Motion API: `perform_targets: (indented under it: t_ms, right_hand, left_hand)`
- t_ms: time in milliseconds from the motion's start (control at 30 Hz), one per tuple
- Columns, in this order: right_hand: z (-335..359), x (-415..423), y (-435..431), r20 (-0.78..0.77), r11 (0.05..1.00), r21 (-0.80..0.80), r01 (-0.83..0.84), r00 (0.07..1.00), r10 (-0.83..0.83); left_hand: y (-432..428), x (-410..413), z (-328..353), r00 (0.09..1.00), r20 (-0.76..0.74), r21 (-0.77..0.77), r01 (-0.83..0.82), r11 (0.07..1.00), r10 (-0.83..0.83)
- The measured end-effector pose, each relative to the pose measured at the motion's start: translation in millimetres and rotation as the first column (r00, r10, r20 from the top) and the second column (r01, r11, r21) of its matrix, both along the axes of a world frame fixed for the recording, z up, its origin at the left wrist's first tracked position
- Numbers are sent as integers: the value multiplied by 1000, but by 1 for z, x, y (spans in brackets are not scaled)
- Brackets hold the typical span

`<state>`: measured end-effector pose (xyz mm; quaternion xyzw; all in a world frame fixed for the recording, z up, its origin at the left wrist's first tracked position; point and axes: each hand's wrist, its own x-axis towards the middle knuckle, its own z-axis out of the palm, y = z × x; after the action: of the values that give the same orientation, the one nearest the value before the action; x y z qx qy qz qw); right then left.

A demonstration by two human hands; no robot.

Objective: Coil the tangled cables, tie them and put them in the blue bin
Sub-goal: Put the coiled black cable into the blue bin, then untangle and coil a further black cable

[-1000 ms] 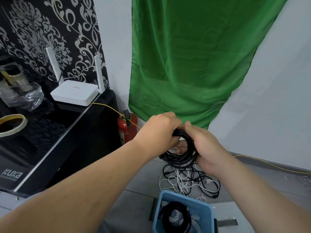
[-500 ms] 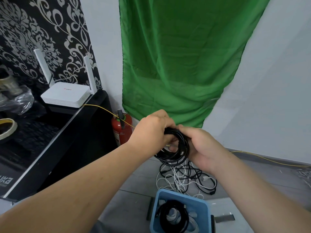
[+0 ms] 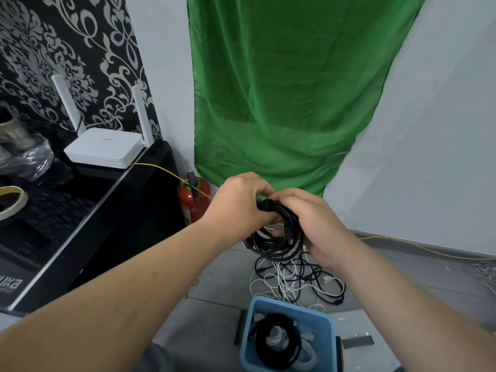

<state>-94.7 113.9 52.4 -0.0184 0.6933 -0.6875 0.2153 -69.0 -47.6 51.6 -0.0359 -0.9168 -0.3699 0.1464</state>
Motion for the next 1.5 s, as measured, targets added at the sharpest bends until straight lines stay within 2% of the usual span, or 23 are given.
perform_targets:
  t_ms: [167,233,333,400,467,500,567,667,767,867,1000,1133,1300,1500]
  right_hand:
    - [-8,3,0,-165,982,170,85,985,-57]
    - [-11,0,2,-173,966,239,99,983,-58]
    - [-18,3,9,-151,921,390,-14,985,79]
    - [-24,9,17,-99,820,549,-163,961,257]
    - [-30,16,29,-22,655,700,-284,909,417]
    - [-33,17,32,10,581,749,-319,882,471]
    - [-46,24,43,45,505,794,-338,862,506]
    - [-74,34,53,52,533,782,-323,886,461]
    - [-102,44,66,70,581,753,-308,916,395]
    - [-127,54,78,92,672,684,-282,948,304]
    - [-155,49,100,165,619,731,-288,954,248]
    - [-180,33,126,254,600,739,-306,952,172]
    - [-210,26,140,300,670,690,-274,951,80]
    - [-217,28,144,381,779,594,-199,923,-55]
  left_hand:
    - [1,1,-2,993,88,-40,-73,997,77]
    - [1,0,-4,991,107,-77,-71,994,80]
    - [9,4,-11,972,226,-168,-30,985,69]
    - [18,10,-20,942,328,-261,14,965,74]
    - [29,16,-35,904,420,-296,50,954,82]
    - [31,18,-39,886,456,-299,62,952,85]
    - [42,24,-50,847,529,-298,130,946,50]
    - [59,30,-63,778,628,-249,204,947,-2]
    - [73,33,-84,727,687,-184,177,967,-2]
    - [82,36,-117,668,744,-97,116,989,-5]
    - [97,43,-182,582,810,-128,59,990,70]
    - [128,54,-244,470,879,-78,-26,997,81]
    - [166,55,-286,446,893,-76,30,997,54]
    - [179,57,-314,426,902,-92,18,996,76]
